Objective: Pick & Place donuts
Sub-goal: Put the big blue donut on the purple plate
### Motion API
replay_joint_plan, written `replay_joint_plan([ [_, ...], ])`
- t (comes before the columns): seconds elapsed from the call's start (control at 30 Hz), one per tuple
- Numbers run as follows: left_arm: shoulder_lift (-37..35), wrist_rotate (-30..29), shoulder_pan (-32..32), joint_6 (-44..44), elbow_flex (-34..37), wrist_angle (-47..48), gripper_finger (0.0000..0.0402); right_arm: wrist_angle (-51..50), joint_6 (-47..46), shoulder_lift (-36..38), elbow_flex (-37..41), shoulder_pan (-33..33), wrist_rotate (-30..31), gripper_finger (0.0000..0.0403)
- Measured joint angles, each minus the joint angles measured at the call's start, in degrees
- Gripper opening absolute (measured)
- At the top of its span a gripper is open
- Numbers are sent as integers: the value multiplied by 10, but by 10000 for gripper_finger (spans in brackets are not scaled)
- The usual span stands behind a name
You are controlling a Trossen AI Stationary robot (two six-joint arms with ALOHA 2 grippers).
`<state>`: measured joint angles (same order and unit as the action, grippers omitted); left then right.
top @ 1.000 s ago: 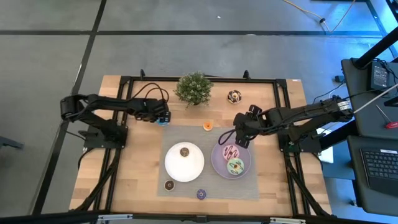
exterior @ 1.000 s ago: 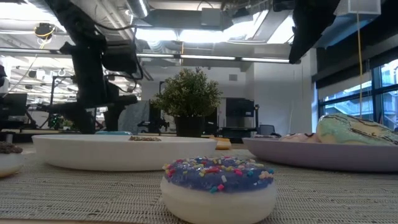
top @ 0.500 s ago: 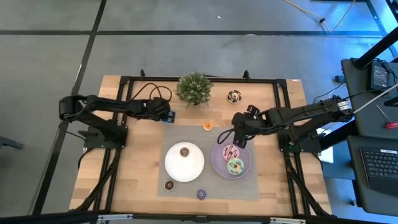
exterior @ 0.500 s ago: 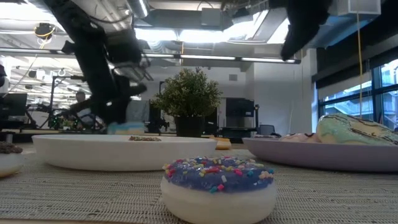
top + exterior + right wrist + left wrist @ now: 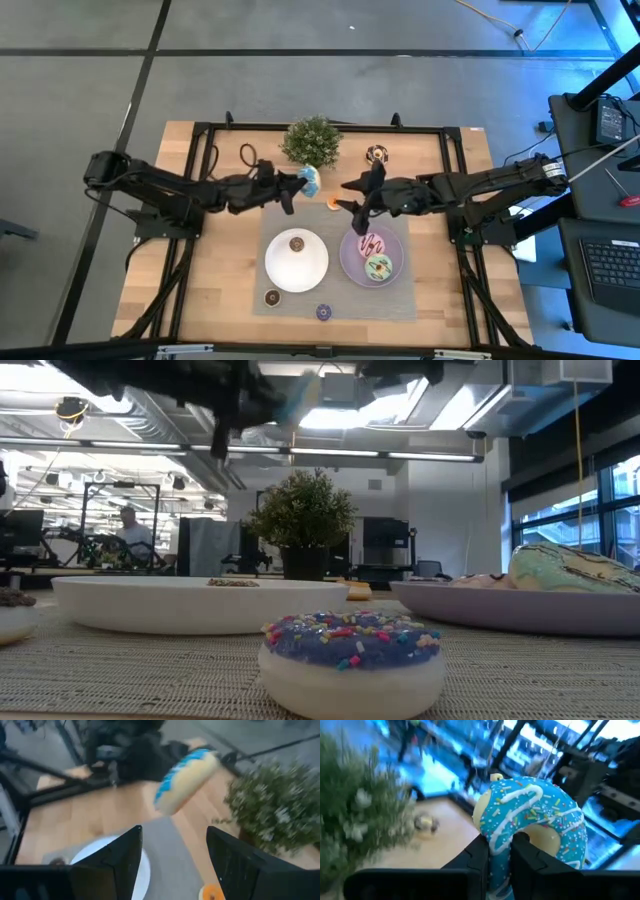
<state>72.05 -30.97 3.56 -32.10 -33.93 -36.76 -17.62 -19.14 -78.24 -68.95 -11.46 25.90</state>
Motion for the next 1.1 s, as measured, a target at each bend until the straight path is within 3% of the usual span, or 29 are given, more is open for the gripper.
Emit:
replay_joint_plan([
  [0.3,19,-206,102,230,-73,-21,41,94,85,-38,0,-26,27,221],
  [0.47,62,-318,128,349,-133,-20,45,135,133,-73,0,-55,141,208],
  [0.57,85,-345,139,393,-160,-21,47,163,131,-73,0,-60,183,199],
  [0.77,133,-378,149,458,-202,-21,44,202,134,-73,0,-60,187,178],
  [1.1,156,-379,149,493,-231,-21,49,199,136,-73,0,-60,206,114],
])
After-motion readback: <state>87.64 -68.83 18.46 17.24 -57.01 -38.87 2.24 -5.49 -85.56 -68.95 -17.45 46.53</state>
